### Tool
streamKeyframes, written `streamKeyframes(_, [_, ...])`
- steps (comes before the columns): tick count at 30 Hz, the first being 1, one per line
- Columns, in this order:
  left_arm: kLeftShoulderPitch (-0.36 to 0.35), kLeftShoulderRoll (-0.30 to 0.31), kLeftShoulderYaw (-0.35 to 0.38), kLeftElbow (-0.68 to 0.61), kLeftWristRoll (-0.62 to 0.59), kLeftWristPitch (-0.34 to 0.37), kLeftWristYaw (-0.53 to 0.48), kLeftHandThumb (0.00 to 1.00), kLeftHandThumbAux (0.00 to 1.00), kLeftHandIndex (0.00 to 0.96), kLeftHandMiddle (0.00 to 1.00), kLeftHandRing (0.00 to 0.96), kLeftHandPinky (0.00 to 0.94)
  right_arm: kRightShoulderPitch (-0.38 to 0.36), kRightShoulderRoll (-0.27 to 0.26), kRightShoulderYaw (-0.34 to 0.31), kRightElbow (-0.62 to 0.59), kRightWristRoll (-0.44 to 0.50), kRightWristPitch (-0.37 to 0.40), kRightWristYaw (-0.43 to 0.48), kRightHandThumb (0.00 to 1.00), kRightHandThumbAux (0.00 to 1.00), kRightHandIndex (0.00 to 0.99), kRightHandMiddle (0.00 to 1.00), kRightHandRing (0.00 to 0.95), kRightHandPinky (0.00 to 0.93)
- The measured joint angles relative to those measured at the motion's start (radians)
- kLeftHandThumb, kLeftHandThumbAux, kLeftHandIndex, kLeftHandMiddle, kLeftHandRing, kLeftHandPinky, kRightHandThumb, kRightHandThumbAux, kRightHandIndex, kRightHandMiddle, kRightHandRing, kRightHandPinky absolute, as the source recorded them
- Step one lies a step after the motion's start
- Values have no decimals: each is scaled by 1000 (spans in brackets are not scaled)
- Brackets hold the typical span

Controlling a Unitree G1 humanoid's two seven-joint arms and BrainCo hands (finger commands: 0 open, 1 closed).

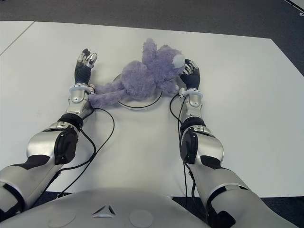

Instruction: Put the doll into the plate.

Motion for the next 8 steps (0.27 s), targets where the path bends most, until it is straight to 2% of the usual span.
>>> streamKeyframes(8, [0,0,0,0,0,0,0,0,462,5,24,24,38,0,0,0,0,0,0,2,396,964,280,198,195,252])
